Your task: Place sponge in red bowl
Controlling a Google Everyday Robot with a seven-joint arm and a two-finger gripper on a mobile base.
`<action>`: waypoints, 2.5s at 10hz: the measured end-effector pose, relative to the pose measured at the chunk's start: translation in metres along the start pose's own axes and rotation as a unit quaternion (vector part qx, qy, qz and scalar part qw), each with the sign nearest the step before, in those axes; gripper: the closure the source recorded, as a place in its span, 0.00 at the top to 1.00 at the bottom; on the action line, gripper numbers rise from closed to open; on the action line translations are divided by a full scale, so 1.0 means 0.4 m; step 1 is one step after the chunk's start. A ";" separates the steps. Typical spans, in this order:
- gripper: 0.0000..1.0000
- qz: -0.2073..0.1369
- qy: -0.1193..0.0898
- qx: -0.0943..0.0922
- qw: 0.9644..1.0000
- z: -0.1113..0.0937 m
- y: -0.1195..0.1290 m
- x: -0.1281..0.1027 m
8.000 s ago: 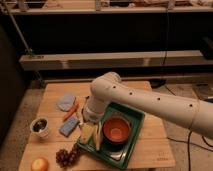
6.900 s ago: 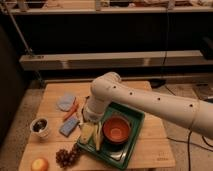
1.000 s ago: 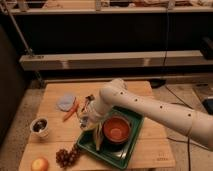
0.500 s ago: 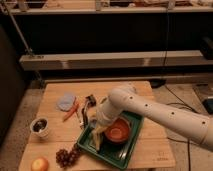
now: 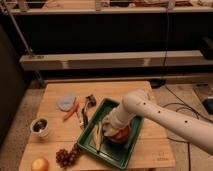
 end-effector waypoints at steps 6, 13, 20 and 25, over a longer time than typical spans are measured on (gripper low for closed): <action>0.42 0.010 0.005 -0.008 1.000 -0.012 0.003 0.004; 0.42 0.010 0.006 -0.008 1.000 -0.013 0.003 0.003; 0.34 0.010 0.006 -0.007 1.000 -0.012 0.002 0.003; 0.03 0.010 0.006 -0.008 1.000 -0.012 0.002 0.003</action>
